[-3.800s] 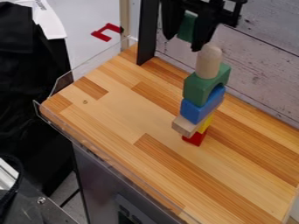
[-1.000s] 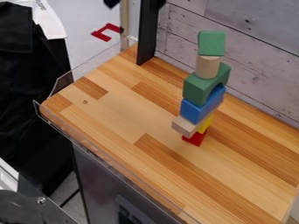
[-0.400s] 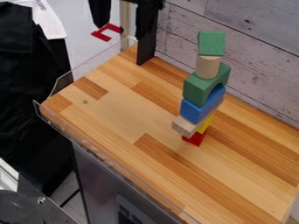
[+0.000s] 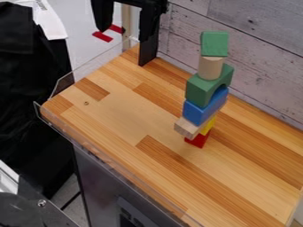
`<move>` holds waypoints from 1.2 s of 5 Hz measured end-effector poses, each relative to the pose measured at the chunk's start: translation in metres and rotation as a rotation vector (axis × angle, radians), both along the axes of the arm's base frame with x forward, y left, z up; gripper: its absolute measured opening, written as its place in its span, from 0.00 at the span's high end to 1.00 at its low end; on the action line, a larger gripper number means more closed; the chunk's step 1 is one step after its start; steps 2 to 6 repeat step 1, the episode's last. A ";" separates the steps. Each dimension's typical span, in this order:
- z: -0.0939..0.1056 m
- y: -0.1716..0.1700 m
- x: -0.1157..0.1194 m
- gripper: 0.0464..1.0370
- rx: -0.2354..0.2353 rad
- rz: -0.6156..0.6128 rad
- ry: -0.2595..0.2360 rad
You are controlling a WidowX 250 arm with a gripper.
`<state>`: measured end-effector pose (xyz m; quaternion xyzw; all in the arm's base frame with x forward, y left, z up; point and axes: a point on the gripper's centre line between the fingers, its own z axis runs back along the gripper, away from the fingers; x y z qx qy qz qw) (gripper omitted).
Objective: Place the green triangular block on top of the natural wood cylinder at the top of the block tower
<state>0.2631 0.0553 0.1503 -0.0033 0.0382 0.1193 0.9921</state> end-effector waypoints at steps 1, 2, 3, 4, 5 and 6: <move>0.000 0.000 0.000 0.04 0.000 0.000 0.000; 0.000 0.000 0.000 0.04 0.000 0.000 0.000; 0.000 0.000 0.000 0.04 0.000 0.000 0.000; 0.000 0.000 0.000 0.04 0.000 0.000 0.000; 0.000 0.000 0.000 0.04 0.000 0.000 0.000; 0.000 0.000 0.000 0.04 0.000 0.000 0.000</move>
